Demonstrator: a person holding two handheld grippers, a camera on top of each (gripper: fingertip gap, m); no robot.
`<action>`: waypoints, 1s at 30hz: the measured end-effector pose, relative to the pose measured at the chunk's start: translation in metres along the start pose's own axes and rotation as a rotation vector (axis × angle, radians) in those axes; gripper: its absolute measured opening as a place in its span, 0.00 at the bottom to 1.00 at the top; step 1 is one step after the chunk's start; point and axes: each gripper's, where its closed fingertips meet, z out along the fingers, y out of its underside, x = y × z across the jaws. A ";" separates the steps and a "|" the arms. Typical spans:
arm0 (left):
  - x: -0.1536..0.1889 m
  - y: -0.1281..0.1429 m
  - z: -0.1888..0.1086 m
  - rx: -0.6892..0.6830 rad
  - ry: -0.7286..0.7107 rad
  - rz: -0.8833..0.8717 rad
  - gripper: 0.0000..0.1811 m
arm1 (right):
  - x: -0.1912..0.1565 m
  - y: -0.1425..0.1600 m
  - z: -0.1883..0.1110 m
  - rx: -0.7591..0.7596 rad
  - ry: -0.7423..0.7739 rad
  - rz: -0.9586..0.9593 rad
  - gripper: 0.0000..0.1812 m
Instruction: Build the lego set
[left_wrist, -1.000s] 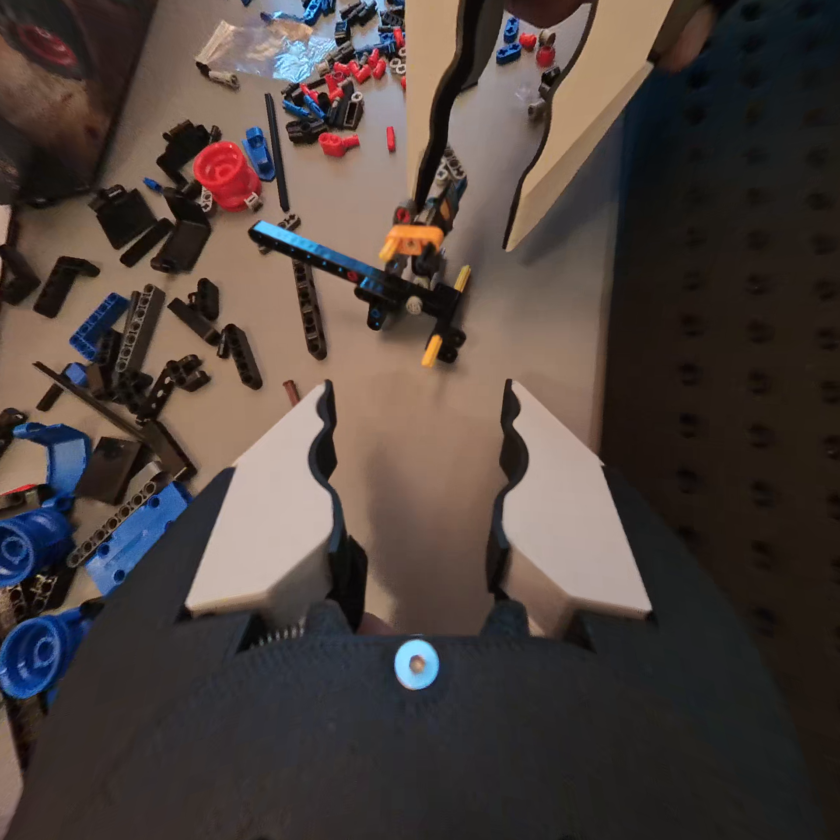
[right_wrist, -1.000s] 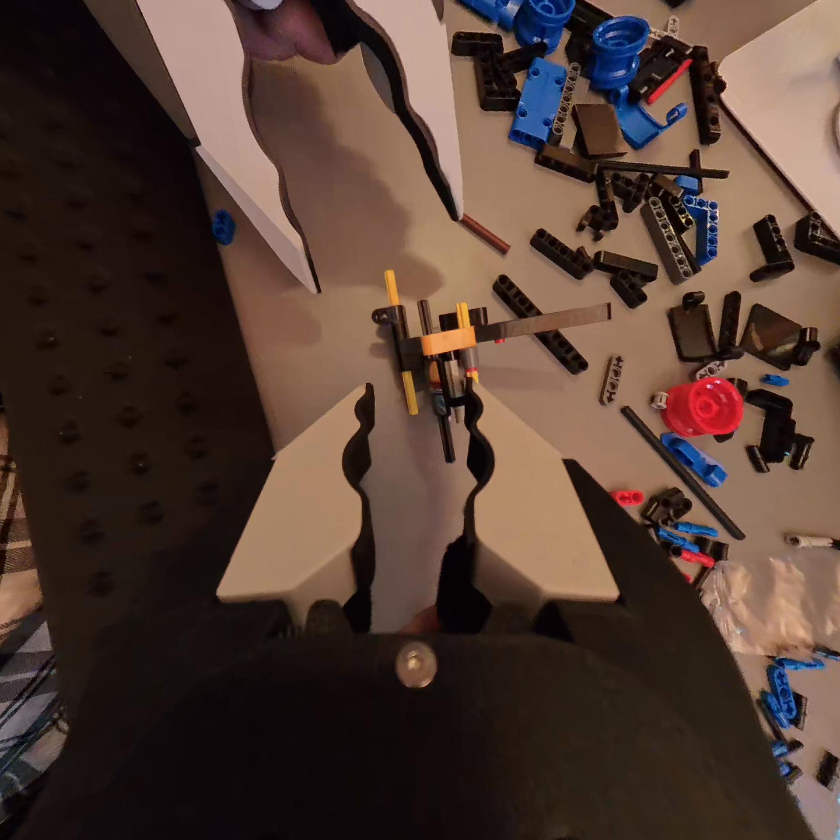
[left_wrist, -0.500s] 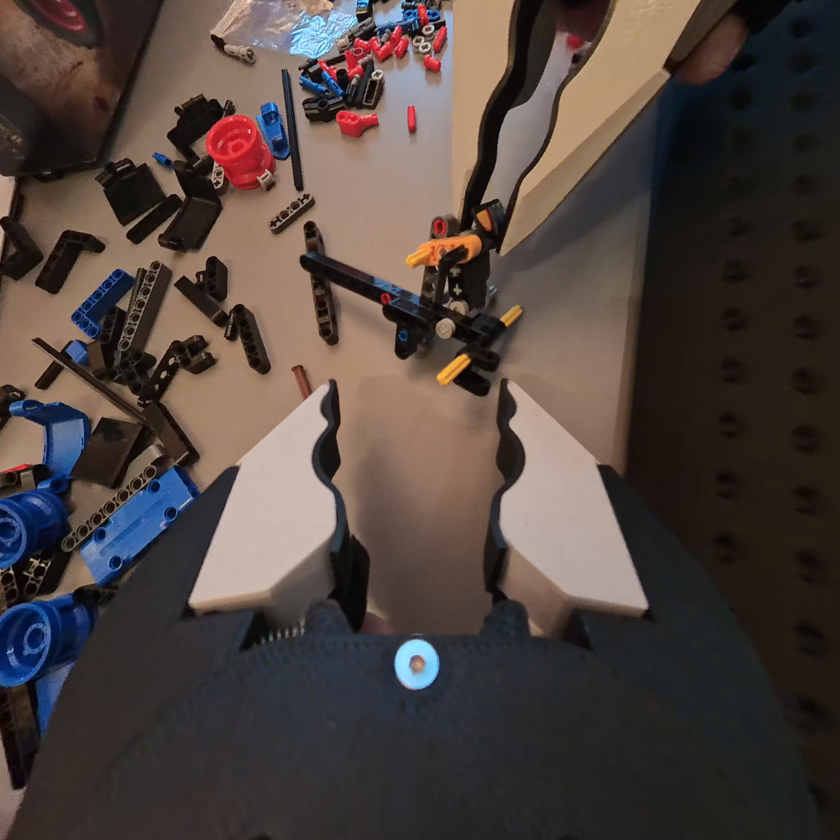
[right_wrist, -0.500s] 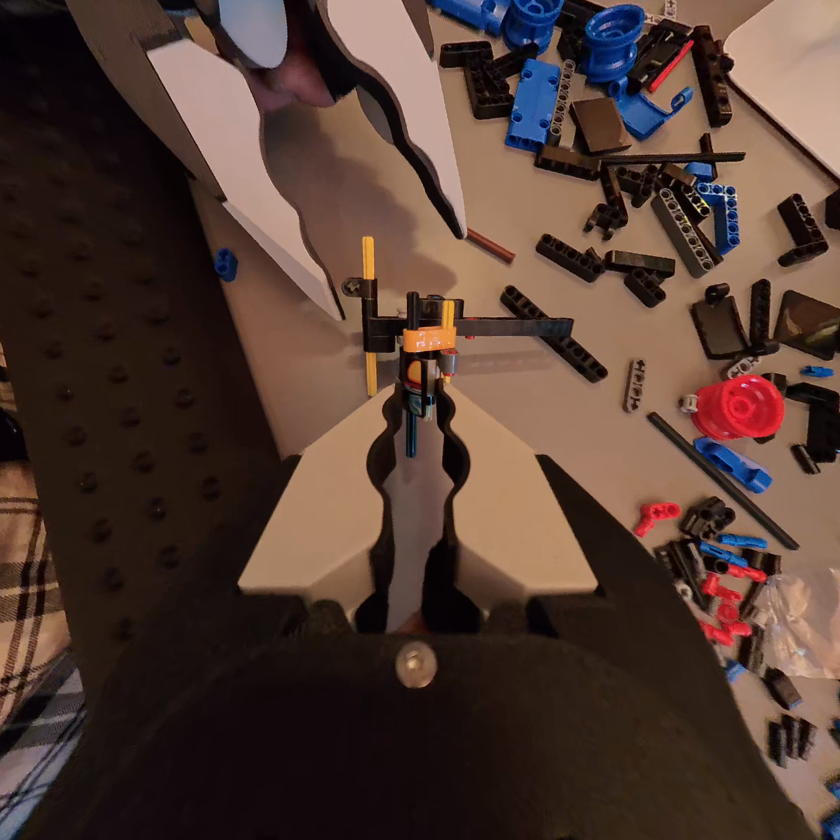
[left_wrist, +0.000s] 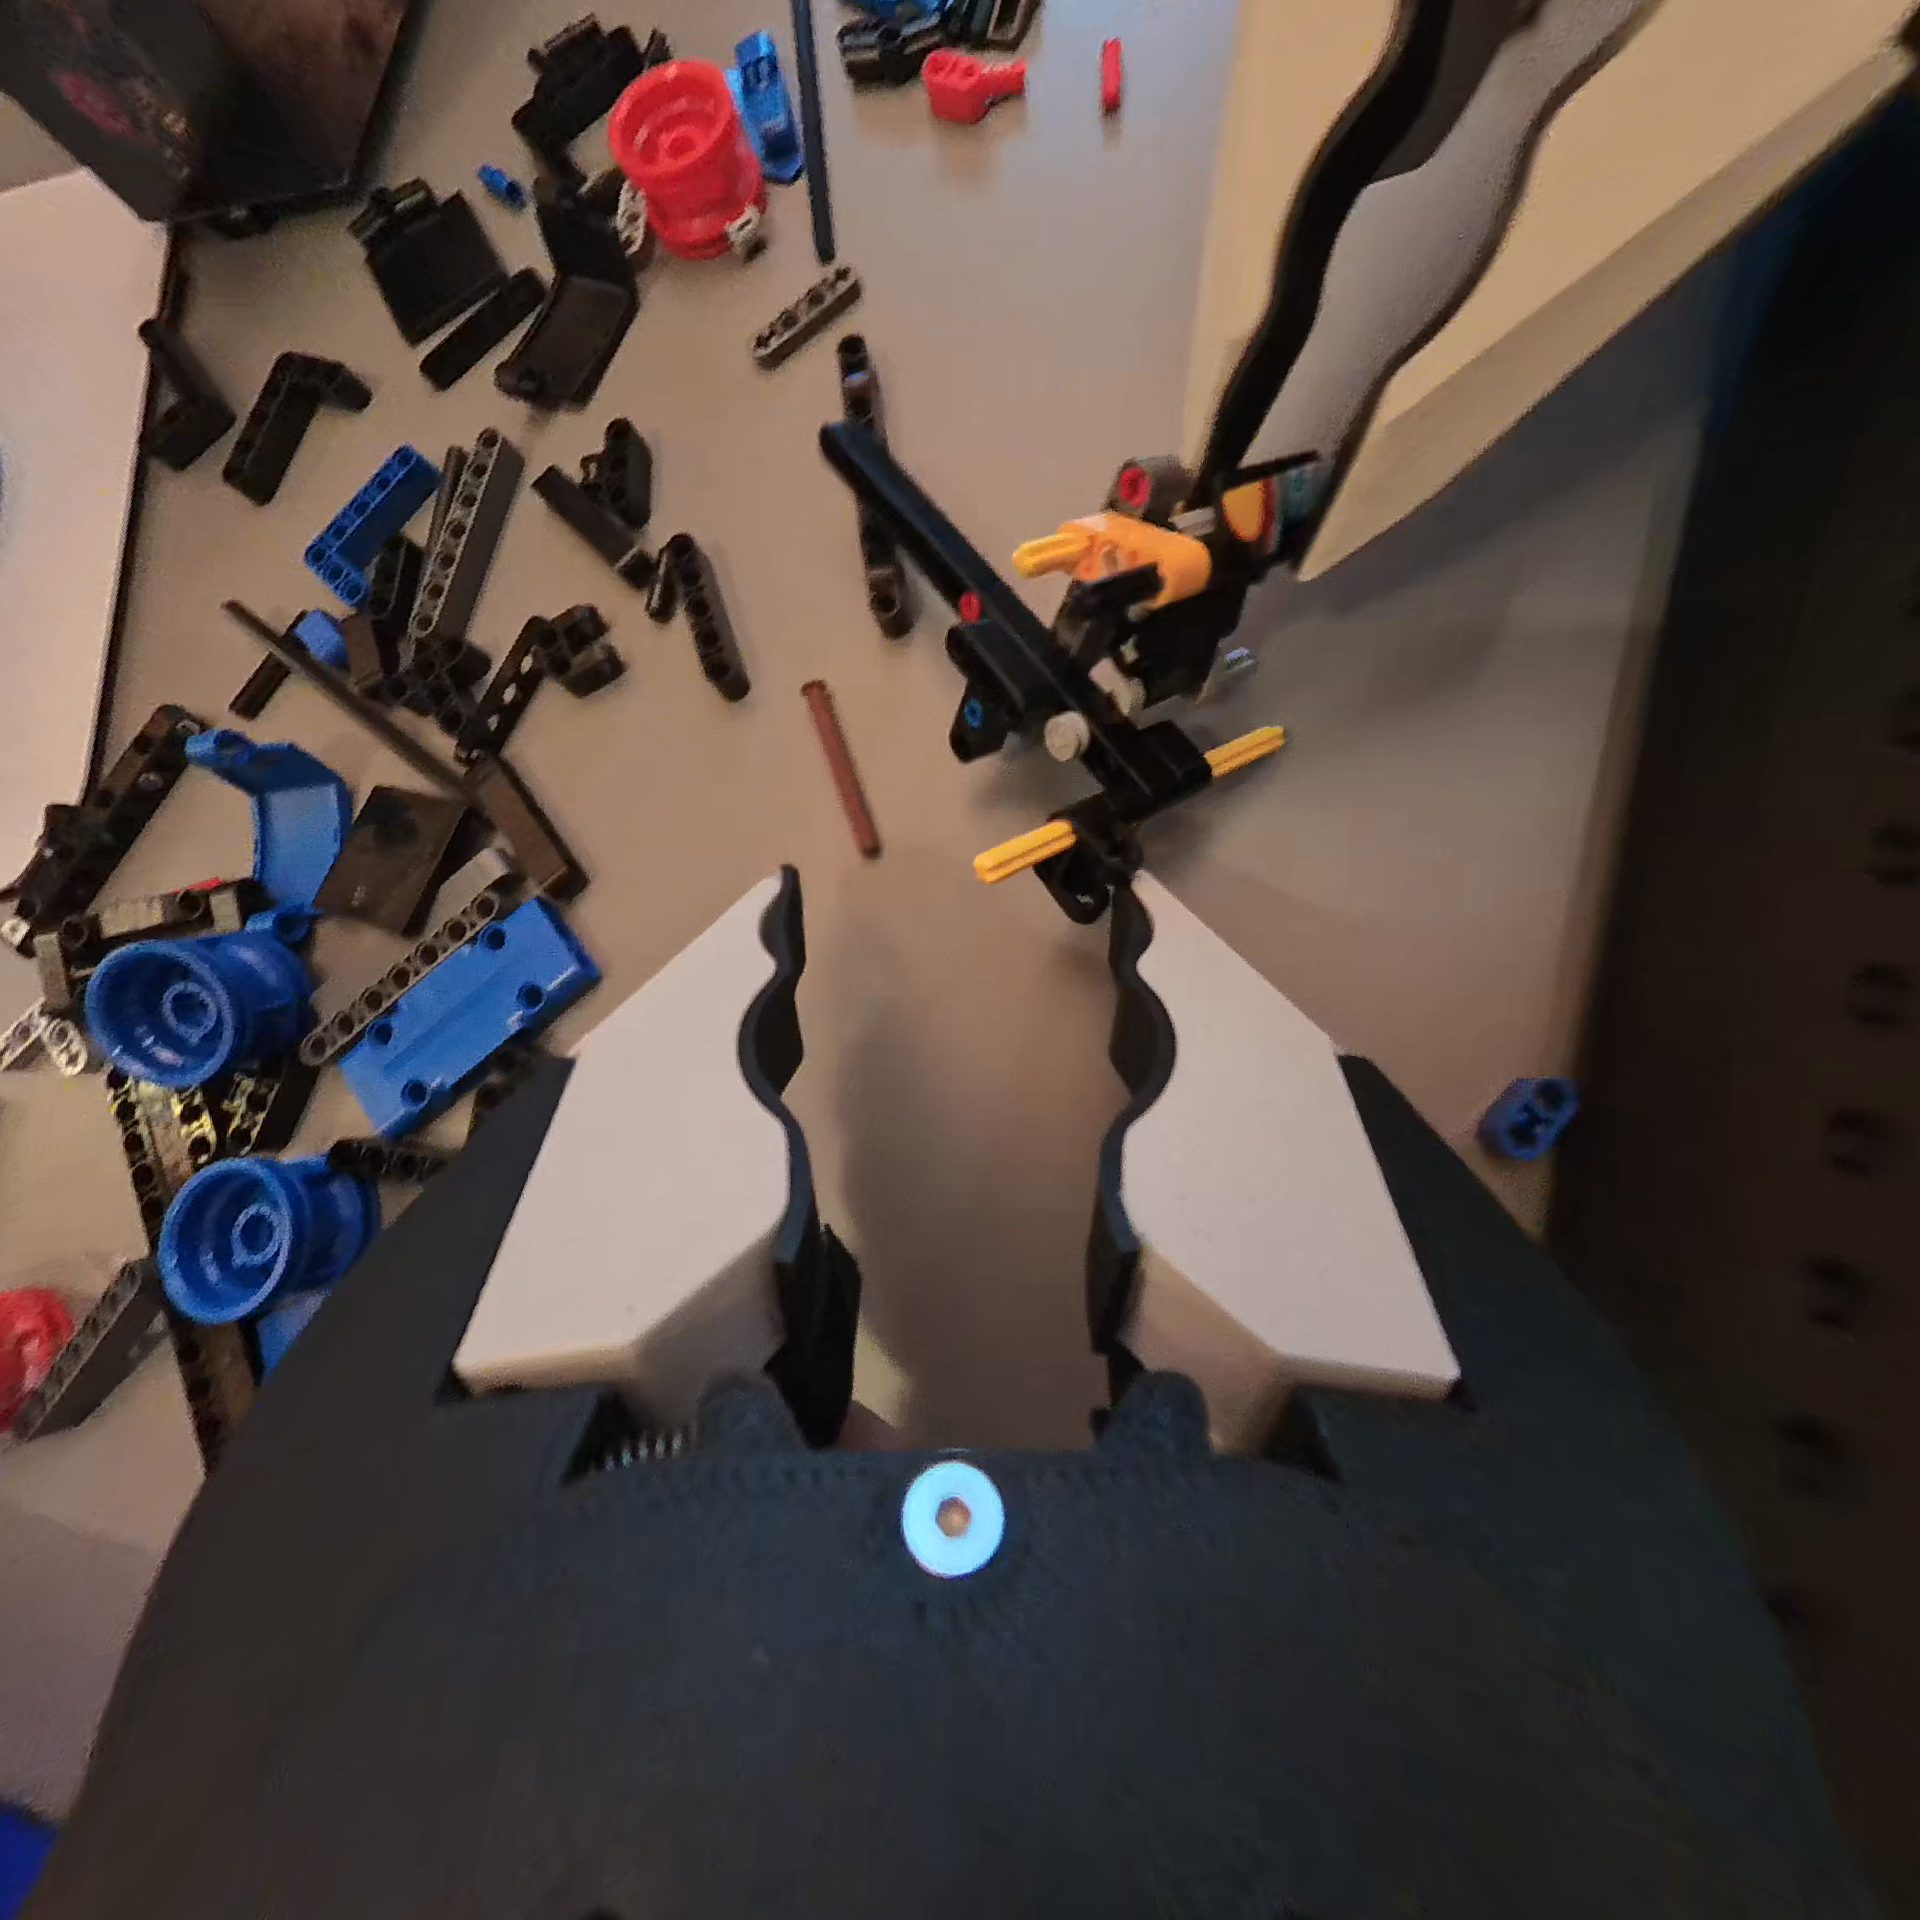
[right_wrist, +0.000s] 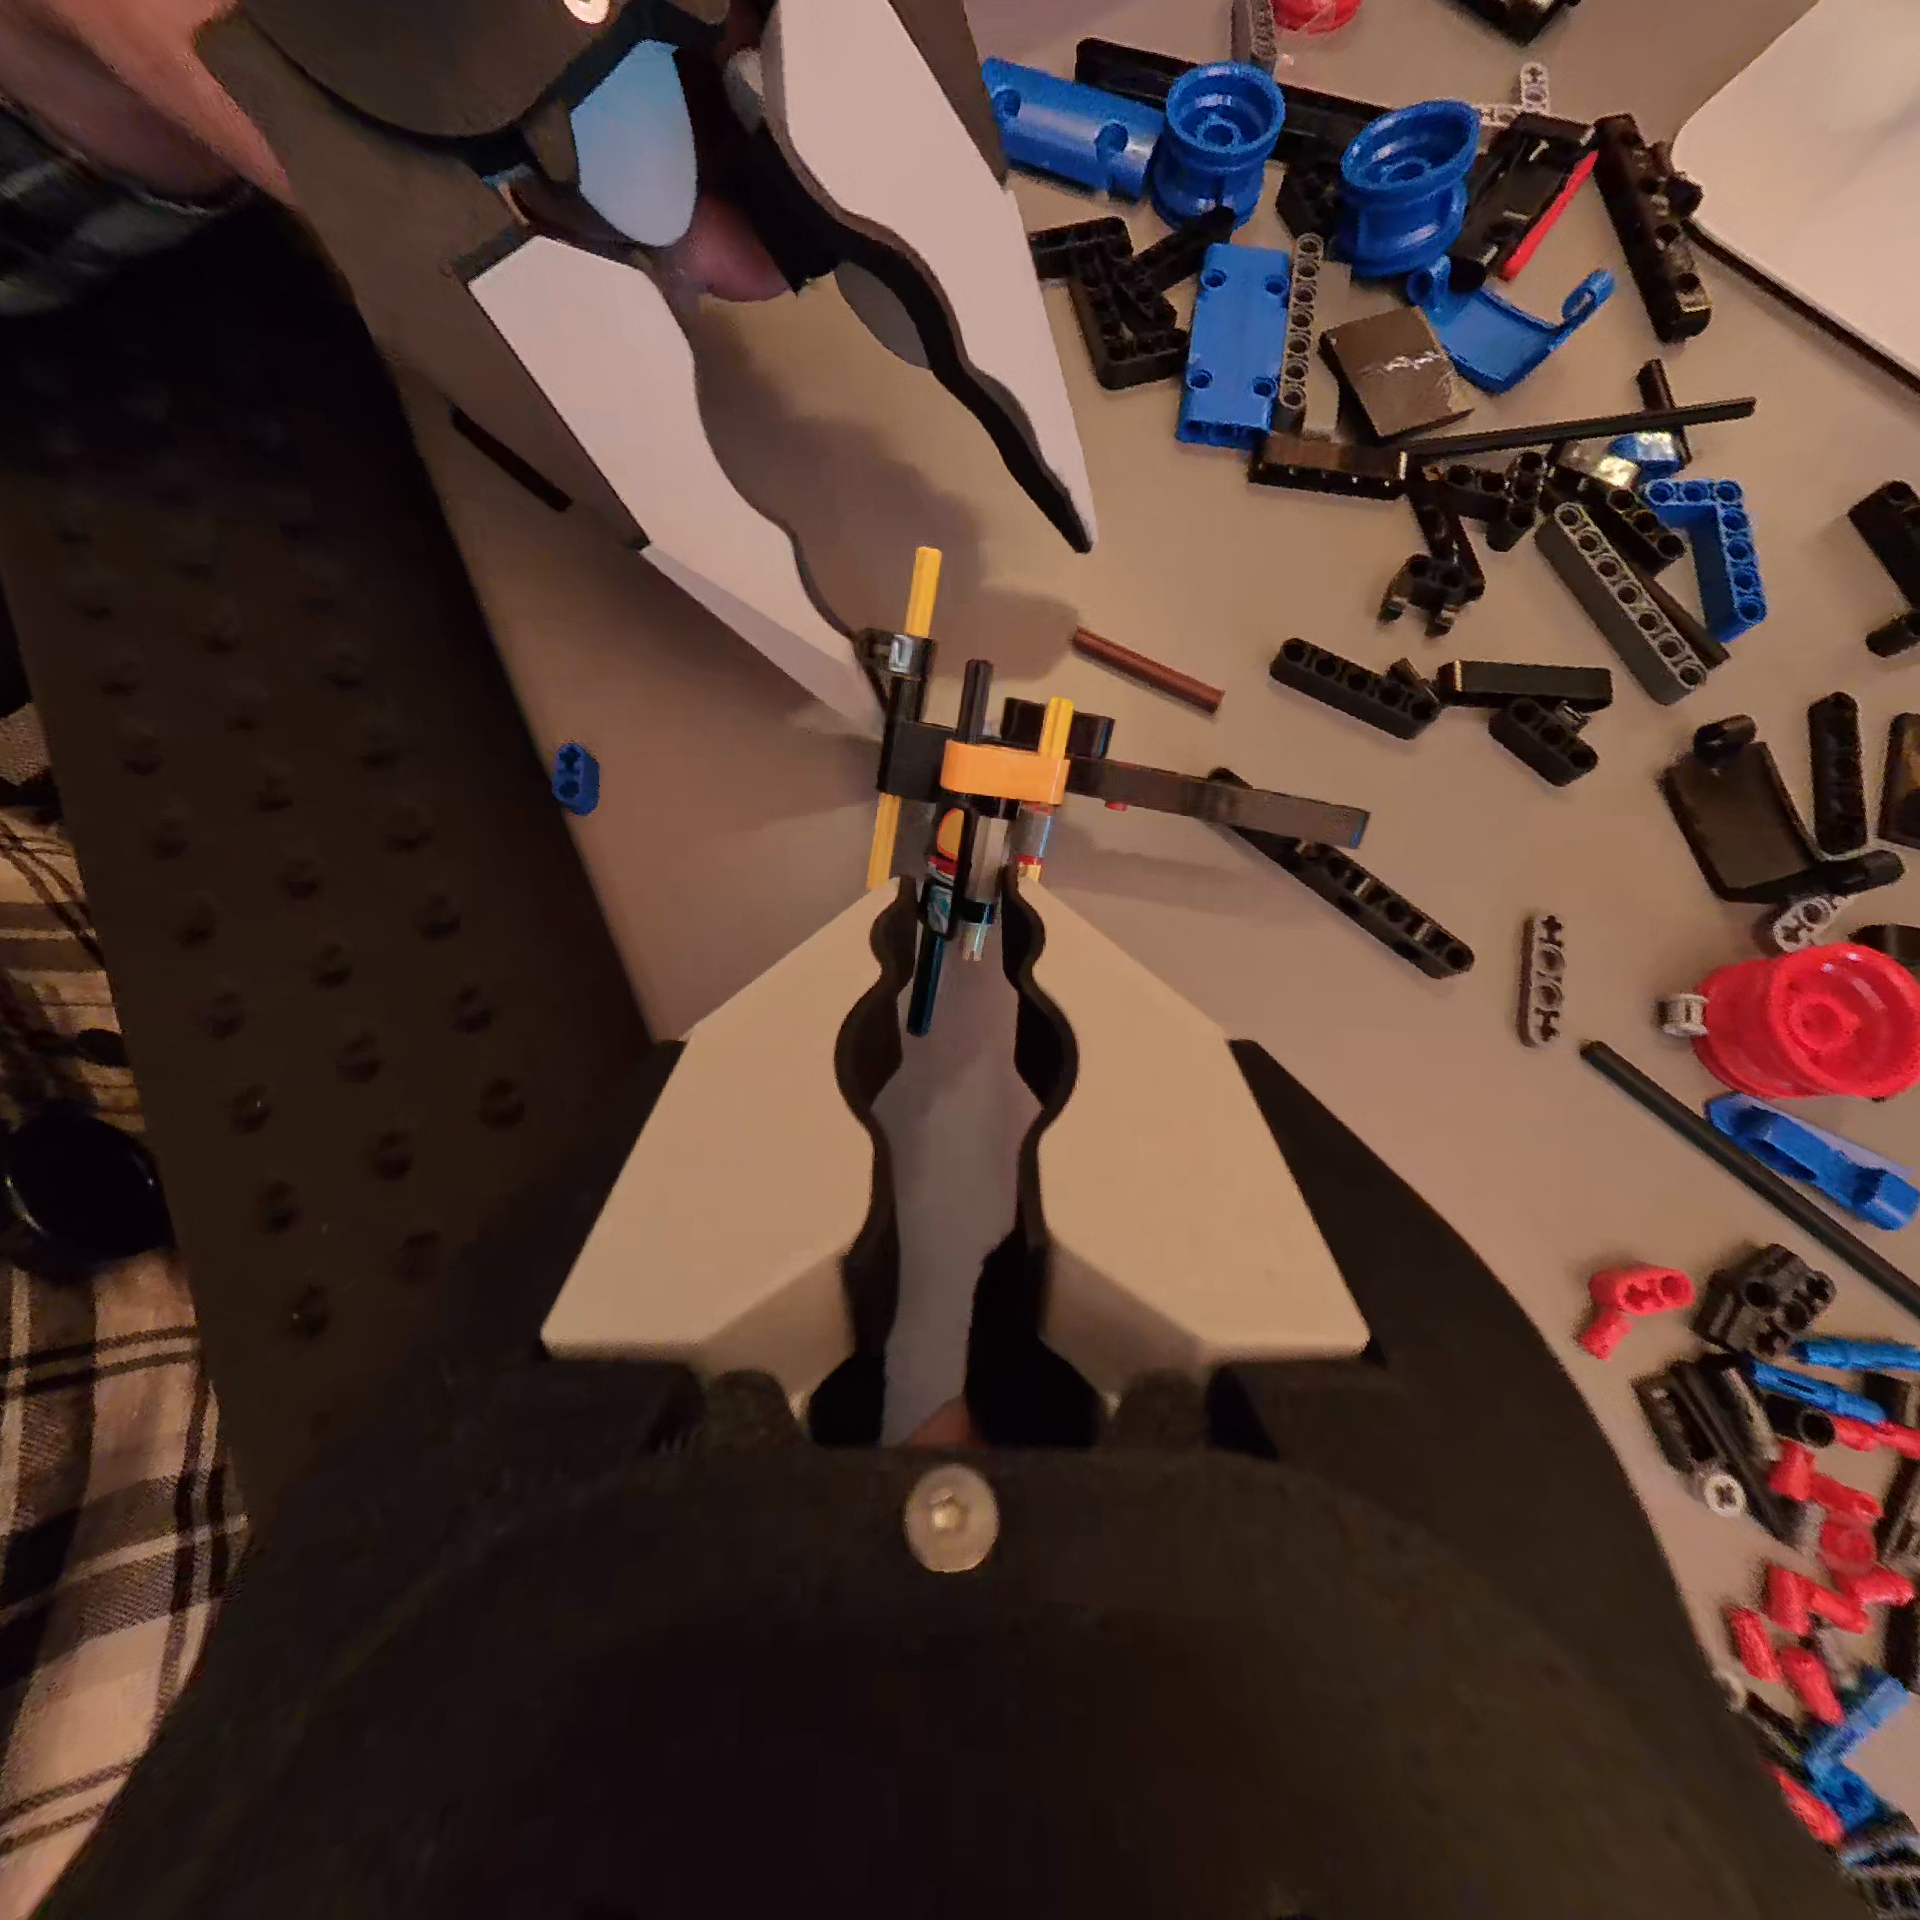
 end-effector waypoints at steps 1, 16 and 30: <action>-0.003 0.004 -0.001 -0.014 -0.014 -0.001 0.32 | -0.002 -0.001 0.002 0.002 -0.007 -0.001 0.07; -0.018 0.020 -0.018 -0.012 -0.002 -0.052 0.31 | -0.009 -0.009 0.004 0.023 -0.018 -0.056 0.17; 0.001 0.022 -0.016 -0.018 0.088 -0.013 0.28 | -0.024 0.003 0.027 -0.021 -0.076 -0.090 0.06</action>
